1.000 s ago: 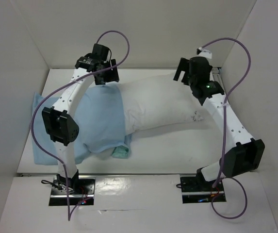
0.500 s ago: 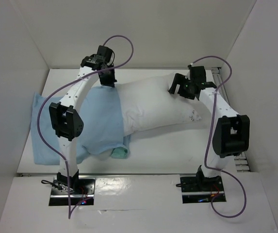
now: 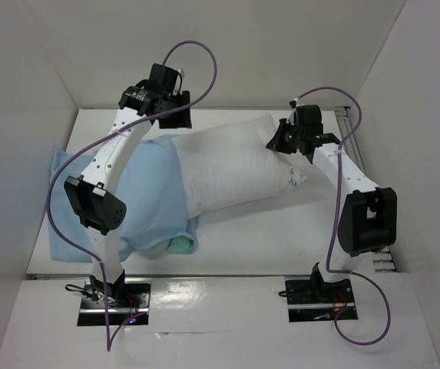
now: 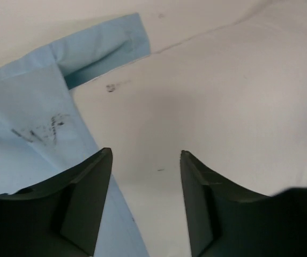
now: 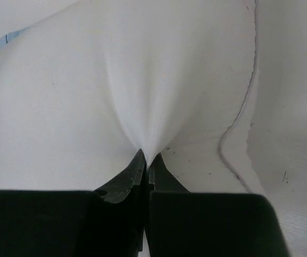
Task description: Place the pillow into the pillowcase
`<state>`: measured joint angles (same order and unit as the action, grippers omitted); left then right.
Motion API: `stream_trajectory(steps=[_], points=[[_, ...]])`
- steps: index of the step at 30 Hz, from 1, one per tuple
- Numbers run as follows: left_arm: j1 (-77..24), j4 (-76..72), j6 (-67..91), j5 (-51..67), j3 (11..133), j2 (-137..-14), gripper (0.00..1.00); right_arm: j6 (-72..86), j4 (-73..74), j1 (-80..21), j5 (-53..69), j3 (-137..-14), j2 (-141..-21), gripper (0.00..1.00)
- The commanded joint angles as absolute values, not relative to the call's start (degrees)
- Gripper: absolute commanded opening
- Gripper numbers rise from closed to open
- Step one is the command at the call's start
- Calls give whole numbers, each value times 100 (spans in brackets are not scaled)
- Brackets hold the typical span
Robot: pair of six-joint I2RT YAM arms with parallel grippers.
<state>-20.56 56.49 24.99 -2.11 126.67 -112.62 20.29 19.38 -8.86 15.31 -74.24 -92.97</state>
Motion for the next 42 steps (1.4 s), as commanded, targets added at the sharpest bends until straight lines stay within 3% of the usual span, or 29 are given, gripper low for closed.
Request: stream_trajectory(steps=[1, 5, 7, 11, 15, 16, 20, 21, 22, 27, 33, 38, 42], points=[[-2126, 5941, 2321, -1350, 12412, -11101, 69, 2013, 2013, -1002, 1618, -7357, -8956, 0], [-2180, 6082, 2338, -1775, 11955, -11048, 79, 2013, 2013, -1002, 1504, -7295, -8851, 0], [-2180, 6239, 2338, -1836, 11953, -11197, 79, 1960, 2065, -1002, 1503, -7295, -8851, 0], [-2180, 6179, 2391, -1890, 11831, -11197, 69, 1960, 2118, -1002, 1441, -7295, -8851, 0], [-2180, 6362, 2329, -2232, 12119, -11364, 53, 1907, 2197, -1002, 1389, -7400, -8903, 0], [-2180, 6363, 2329, -2285, 12190, -11364, 39, 1907, 2197, -1002, 1389, -7400, -8903, 0], [-2075, 6425, 2329, -2207, 12366, -11364, 15, 1907, 2197, -1002, 1336, -7400, -8903, 0], [-2074, 6425, 2329, -2058, 12366, -11364, 4, 1907, 2197, -1002, 1336, -7400, -8903, 0], [-2013, 6425, 2329, -1970, 12418, -11364, 1, 1907, 2197, -1002, 1336, -7400, -8903, 0], [-2013, 6363, 2381, -1609, 12472, -11364, 0, 1907, 2250, -1002, 1336, -7400, -8851, 0], [-2013, 5504, 2320, 515, 12130, -10767, 0, 1907, 2136, -1186, 1686, -7400, -8745, 0], [-2389, 5203, 2662, 2228, 12715, -10854, 0, 1907, 2442, -1686, 1504, -8688, -8684, 0], [-2602, 5194, 2786, 2321, 13437, -10838, 0, 1802, 2505, -1872, 1083, -9351, -8272, 0]])
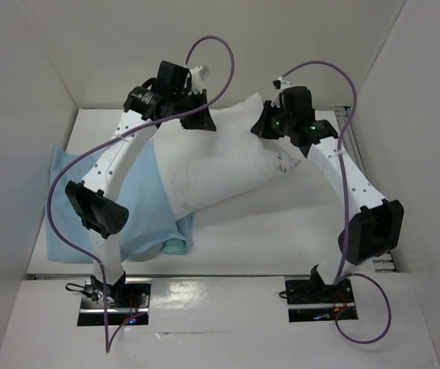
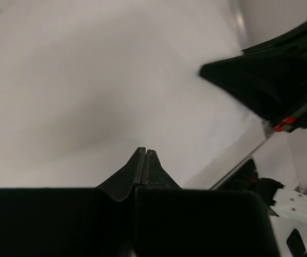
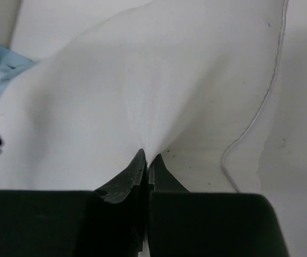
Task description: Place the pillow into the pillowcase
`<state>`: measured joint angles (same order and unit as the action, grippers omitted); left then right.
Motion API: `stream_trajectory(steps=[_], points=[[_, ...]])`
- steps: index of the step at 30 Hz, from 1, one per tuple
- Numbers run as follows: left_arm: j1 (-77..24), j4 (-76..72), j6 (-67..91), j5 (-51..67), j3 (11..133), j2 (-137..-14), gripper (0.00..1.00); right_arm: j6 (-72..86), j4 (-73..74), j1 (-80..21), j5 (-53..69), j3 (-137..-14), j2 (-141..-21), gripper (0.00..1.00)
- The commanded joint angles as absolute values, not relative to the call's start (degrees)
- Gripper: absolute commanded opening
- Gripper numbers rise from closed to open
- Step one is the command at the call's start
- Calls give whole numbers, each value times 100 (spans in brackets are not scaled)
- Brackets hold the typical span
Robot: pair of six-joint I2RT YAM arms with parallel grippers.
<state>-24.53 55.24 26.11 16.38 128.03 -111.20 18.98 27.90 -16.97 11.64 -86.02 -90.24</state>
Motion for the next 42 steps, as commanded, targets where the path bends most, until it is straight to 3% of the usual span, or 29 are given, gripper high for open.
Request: stream_trajectory(steps=[1, 4, 7, 9, 10, 13, 16, 23, 28, 31, 32, 36, 42], points=[[-2602, 5194, 2847, 2181, 13438, -10741, 0, 1732, 2557, -1872, 1081, -9352, -8210, 0], [-2391, 5659, 2725, 1093, 13438, -10688, 0, 1592, 2680, -1872, 959, -9177, -8034, 0], [-2338, 6377, 2610, -708, 13377, -10740, 30, 1591, 2681, -1872, 1028, -8694, -7972, 0], [-2338, 6451, 2558, -1777, 12906, -10679, 57, 1591, 2681, -1872, 1028, -8430, -7910, 0], [-2286, 6451, 2627, -2019, 12702, -10627, 77, 1591, 2681, -1872, 1028, -8202, -7841, 0], [-2145, 6390, 2628, -2049, 12025, -10495, 88, 1591, 2681, -1872, 888, -7903, -7700, 0], [-2083, 6319, 2681, -1863, 11681, -10494, 88, 1538, 2803, -1872, 774, -7840, -7699, 0], [-2083, 6477, 2804, -2337, 11153, -10581, 84, 1485, 2804, -1872, 703, -7726, -7699, 0], [-2083, 6539, 2804, -2399, 11022, -10767, 75, 1433, 2804, -1872, 650, -7726, -7752, 0], [-2030, 6486, 2804, -2722, 11187, -10907, 58, 1433, 2804, -1872, 650, -7726, -7752, 0], [-2030, 6486, 2804, -2812, 11258, -10994, 41, 1433, 2804, -1872, 598, -7726, -7752, 0], [-1969, 6784, 2752, -2927, 11803, -11258, 0, 1433, 2856, -1872, 536, -7726, -7752, 0], [-1969, 6393, 2558, -1691, 11980, -10935, 0, 1433, 2856, -1872, 483, -7673, -7699, 0]])
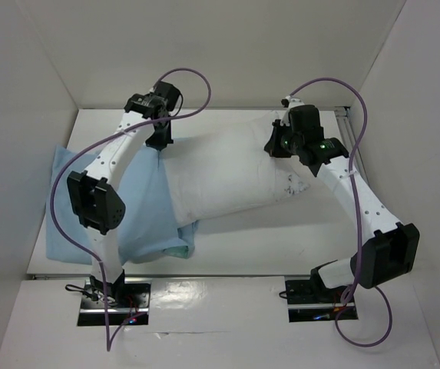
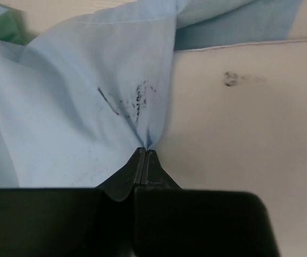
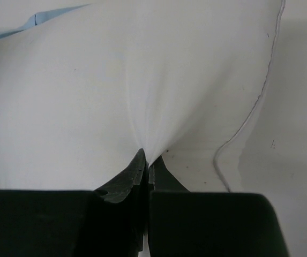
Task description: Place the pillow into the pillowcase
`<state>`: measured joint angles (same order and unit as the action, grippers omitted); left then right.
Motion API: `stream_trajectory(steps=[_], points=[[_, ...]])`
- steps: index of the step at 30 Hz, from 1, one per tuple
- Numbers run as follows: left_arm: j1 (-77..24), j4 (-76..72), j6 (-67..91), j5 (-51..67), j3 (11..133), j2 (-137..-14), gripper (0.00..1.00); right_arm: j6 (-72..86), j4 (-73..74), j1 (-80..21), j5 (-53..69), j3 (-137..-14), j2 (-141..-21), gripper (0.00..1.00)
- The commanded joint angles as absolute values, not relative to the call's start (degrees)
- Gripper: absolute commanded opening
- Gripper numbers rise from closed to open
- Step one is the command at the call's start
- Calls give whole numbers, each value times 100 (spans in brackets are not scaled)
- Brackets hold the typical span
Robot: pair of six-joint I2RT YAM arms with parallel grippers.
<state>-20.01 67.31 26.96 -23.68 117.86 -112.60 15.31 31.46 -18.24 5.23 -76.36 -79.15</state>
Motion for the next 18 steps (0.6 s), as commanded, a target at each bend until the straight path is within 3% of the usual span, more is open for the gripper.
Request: stream_trajectory(steps=[1, 5, 11, 14, 18], points=[[-1969, 6190, 2497, -1339, 11910, -10586, 0, 1433, 2804, -1872, 483, -7673, -7699, 0], [-1969, 5440, 2837, 1029, 11837, -9959, 0, 1607, 2804, -1819, 773, -8058, -7699, 0], [-2986, 5011, 3566, 2660, 13172, -10011, 0, 1802, 2654, -2302, 748, -9254, -7462, 0], [-3356, 4564, 3936, 2935, 13561, -10265, 0, 1802, 2865, -2373, 466, -9562, -7305, 0], [-3814, 3879, 4219, 2936, 12860, -10415, 0, 2056, 2541, -2426, 316, -8285, -6909, 0]])
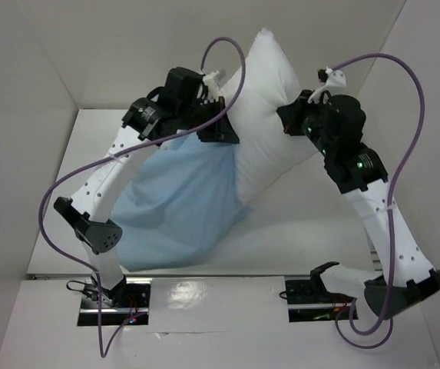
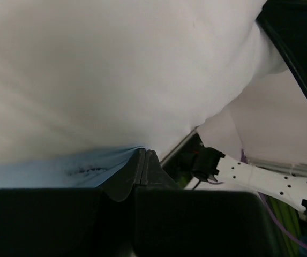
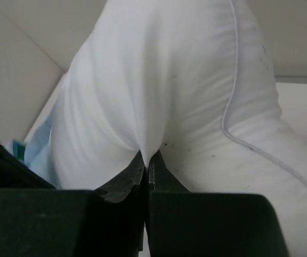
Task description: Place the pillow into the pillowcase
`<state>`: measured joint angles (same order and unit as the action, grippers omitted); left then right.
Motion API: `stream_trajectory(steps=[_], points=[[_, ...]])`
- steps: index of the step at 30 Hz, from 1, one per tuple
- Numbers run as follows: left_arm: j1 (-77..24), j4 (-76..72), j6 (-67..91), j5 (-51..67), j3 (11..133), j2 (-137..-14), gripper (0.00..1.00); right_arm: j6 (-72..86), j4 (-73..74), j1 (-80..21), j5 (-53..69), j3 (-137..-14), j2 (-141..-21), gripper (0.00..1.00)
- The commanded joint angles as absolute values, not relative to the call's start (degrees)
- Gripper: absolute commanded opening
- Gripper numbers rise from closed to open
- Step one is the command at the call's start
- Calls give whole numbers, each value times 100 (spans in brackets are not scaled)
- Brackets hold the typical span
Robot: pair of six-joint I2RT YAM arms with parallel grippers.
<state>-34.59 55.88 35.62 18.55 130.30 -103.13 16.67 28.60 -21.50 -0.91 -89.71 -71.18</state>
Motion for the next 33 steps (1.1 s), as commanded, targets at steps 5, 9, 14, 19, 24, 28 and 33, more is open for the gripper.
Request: stream_trajectory(steps=[5, 9, 14, 19, 24, 28, 33], points=[[-4017, 3699, 4176, 2638, 12804, -10923, 0, 2969, 1952, -2478, -149, -6252, -6364, 0], [-3613, 4025, 3956, 2540, 13656, -11574, 0, 3821, 1600, -2531, -359, -4862, -5705, 0], [-3278, 3903, 3902, 2671, 13728, -11776, 0, 4008, 2012, -2593, -492, -4351, -5335, 0], [-3226, 3850, 3841, 2882, 14307, -12216, 0, 4192, 2179, -2646, -694, -4421, -5045, 0], [-3226, 3727, 3841, 2813, 14134, -12147, 0, 4429, 1811, -2646, -809, -4316, -4825, 0], [-3226, 3858, 3613, 2506, 13388, -11735, 21, 4281, 1679, -2698, -756, -4384, -5342, 0], [-3086, 4384, 3112, 1970, 13069, -11024, 92, 3868, 1966, -2698, -967, -4709, -5449, 9]])
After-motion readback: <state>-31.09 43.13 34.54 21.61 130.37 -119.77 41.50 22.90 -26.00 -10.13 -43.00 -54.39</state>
